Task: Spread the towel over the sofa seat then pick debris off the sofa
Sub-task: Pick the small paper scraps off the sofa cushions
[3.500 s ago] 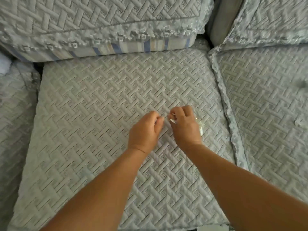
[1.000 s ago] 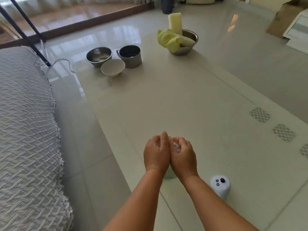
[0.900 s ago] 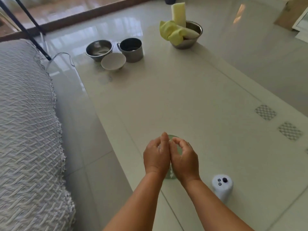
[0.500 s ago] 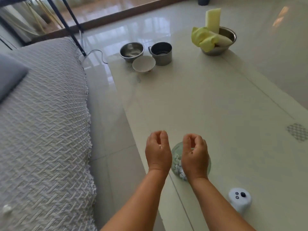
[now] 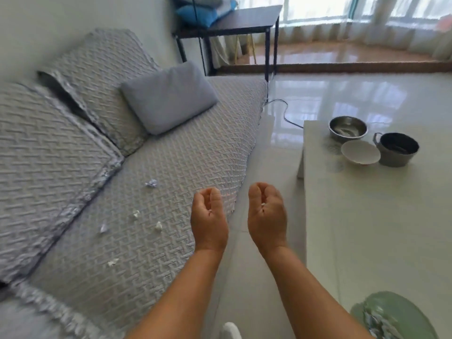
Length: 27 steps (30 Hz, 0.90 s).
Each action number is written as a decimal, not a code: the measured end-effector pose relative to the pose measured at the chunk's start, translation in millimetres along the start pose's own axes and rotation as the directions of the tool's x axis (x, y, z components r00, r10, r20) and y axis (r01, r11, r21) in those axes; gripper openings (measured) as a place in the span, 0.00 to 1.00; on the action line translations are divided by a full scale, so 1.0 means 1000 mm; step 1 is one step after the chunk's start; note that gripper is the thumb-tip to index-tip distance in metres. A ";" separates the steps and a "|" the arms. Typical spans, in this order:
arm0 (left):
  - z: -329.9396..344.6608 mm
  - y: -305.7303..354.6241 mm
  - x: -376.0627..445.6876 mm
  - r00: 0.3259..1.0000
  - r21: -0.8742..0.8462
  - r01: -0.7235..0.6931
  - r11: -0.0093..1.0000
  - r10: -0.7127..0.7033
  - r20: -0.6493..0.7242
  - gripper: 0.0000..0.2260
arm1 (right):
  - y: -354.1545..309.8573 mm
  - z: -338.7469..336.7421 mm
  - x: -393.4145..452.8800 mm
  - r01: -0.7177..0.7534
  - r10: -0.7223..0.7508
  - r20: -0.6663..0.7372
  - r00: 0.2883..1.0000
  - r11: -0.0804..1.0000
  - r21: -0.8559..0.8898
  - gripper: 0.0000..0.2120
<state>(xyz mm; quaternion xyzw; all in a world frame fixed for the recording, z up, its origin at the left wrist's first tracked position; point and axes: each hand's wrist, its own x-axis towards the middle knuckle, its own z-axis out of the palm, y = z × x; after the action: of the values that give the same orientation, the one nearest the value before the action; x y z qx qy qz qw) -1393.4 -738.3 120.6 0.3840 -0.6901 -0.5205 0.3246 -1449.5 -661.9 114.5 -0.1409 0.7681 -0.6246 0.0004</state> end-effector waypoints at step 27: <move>-0.269 -0.201 0.242 0.756 -0.144 0.431 0.891 -0.444 -0.481 0.21 | -0.015 0.460 0.020 0.271 0.058 0.803 0.593 0.925 -0.267 0.25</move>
<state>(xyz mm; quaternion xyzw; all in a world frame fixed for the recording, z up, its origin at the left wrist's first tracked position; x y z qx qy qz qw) -1246.1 -1107.2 4.2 0.6521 -0.4662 -0.4721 0.3668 -1384.6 -1110.6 31.0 -0.4491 0.7772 -0.3410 0.2793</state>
